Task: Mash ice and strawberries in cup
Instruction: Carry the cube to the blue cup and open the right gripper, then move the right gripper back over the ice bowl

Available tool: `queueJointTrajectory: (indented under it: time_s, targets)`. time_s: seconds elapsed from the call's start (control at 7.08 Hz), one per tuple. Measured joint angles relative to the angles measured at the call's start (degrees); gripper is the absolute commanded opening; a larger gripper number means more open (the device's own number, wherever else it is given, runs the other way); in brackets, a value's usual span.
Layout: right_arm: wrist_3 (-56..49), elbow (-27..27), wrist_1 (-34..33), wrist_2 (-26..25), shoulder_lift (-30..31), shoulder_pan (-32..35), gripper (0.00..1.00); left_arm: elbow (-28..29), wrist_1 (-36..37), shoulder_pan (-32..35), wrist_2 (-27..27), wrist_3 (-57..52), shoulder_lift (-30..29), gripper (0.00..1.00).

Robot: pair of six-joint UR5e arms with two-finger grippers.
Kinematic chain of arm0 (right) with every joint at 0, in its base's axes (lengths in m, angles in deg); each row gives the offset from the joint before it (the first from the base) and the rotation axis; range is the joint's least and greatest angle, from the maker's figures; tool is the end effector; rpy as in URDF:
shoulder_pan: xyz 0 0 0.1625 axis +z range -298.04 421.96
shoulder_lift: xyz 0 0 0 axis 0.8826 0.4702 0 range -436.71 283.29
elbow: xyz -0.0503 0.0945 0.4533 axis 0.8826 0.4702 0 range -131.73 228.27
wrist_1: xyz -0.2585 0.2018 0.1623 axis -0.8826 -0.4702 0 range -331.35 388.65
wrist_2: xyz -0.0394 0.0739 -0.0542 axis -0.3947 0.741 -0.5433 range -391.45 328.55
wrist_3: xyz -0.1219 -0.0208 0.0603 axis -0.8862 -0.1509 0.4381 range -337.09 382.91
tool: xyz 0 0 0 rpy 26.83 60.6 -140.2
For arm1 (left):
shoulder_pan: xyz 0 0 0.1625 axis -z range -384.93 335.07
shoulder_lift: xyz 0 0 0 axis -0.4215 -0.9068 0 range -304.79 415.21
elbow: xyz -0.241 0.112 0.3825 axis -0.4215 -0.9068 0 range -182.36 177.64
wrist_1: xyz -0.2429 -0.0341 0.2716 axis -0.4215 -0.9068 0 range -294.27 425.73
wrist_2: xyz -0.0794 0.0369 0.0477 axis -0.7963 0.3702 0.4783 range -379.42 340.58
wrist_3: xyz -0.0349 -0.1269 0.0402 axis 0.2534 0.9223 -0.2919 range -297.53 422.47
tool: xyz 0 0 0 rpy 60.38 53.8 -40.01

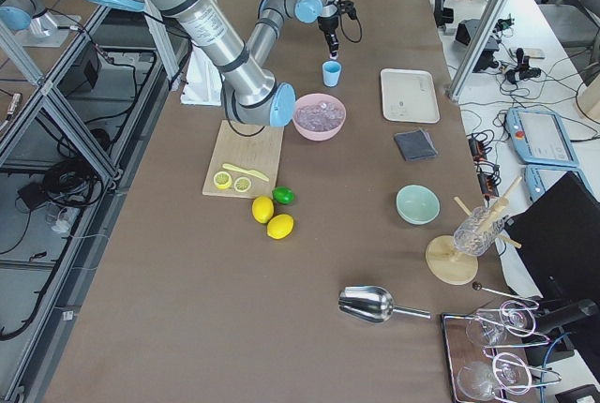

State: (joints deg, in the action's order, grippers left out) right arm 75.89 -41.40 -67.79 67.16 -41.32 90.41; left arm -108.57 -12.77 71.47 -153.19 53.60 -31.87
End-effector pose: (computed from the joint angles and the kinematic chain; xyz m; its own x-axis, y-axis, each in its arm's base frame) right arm -0.6026 -0.4547 0.1730 0.6961 -0.3000 0.6523 0.0572 0.9288 0.3661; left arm -0.0837 -0.4040 0.6456 0.7285 0.0949 -0.6784 -0.0010 0.9905 0.1374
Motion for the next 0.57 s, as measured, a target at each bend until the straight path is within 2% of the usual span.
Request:
queueJointTrajectory:
  time_s: [0.14, 0.28, 0.57]
  targets:
    - [0.3, 0.5, 0.8, -0.5, 0.0, -0.4, 0.84, 0.0, 0.0, 0.1, 0.0, 0.0, 0.1, 0.99]
    - [0.6, 0.7, 1.1, -0.8, 0.0, -0.6, 1.00, 0.0, 0.0, 0.1, 0.0, 0.0, 0.3, 0.99]
    - [1.1, 0.7, 1.2, -1.4, 0.2, -0.9, 1.00, -0.1, -0.1, 0.1, -0.1, -0.1, 0.5, 0.99]
